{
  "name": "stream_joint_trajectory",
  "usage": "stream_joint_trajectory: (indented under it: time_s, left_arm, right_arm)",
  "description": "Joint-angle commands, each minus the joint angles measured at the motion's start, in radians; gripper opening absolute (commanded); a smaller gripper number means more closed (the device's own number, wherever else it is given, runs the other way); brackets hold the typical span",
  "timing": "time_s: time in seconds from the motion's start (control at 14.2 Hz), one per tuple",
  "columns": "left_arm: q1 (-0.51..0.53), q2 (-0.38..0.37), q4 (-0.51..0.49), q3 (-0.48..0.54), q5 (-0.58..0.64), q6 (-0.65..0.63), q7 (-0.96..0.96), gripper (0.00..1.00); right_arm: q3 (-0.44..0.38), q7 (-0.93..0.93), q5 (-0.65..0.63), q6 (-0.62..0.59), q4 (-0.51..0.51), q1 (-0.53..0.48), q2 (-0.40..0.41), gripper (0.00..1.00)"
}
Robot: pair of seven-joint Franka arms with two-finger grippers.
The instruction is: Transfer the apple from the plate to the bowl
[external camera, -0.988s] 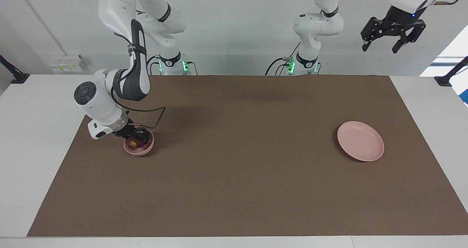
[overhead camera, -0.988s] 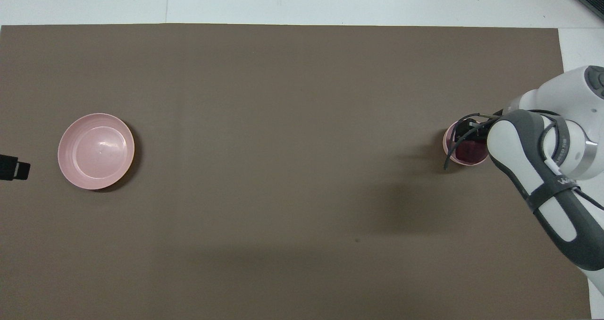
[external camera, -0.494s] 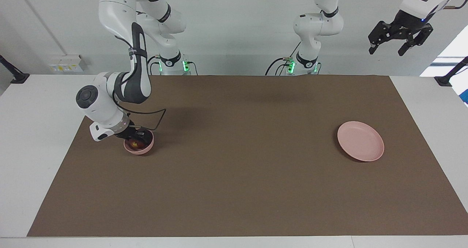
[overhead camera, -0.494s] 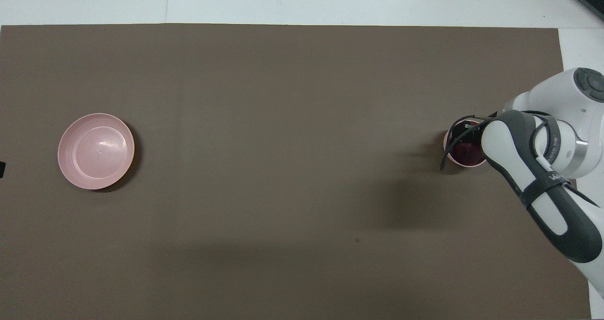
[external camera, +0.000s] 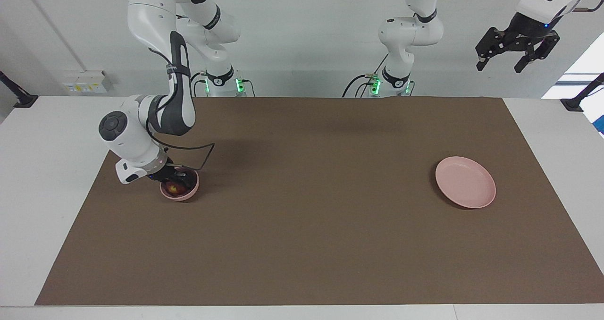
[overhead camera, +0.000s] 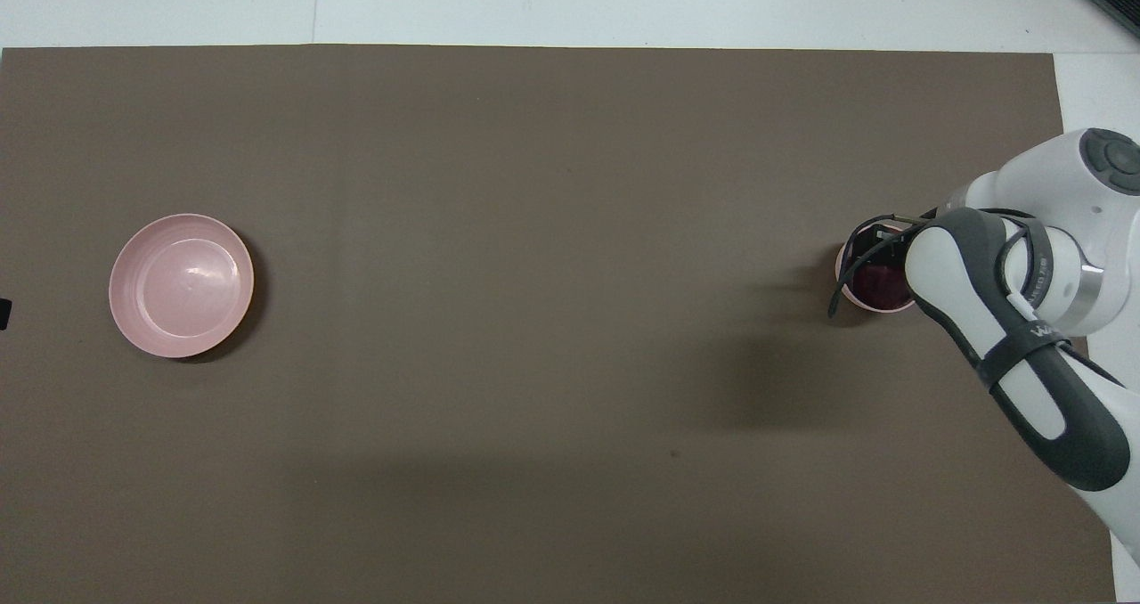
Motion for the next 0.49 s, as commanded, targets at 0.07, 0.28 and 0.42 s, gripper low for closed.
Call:
stream_joint_trajectory:
  time_s: [0.07, 0.28, 0.42]
  left_arm:
    - [0.008, -0.017, -0.018, -0.003, -0.011, 0.009, 0.005, 1.0]
    - [0.006, -0.017, -0.018, -0.003, -0.012, 0.009, 0.006, 1.0]
    - [0.008, -0.017, -0.018, -0.003, -0.012, 0.009, 0.006, 1.0]
  right_arm:
    - [0.013, 0.001, -0.007, 0.011, 0.013, -0.013, 0.008, 0.9]
    - [0.013, 0.002, -0.008, -0.001, 0.03, -0.013, 0.008, 1.0]
    - [0.011, 0.004, -0.019, -0.014, 0.05, -0.007, -0.001, 1.0]
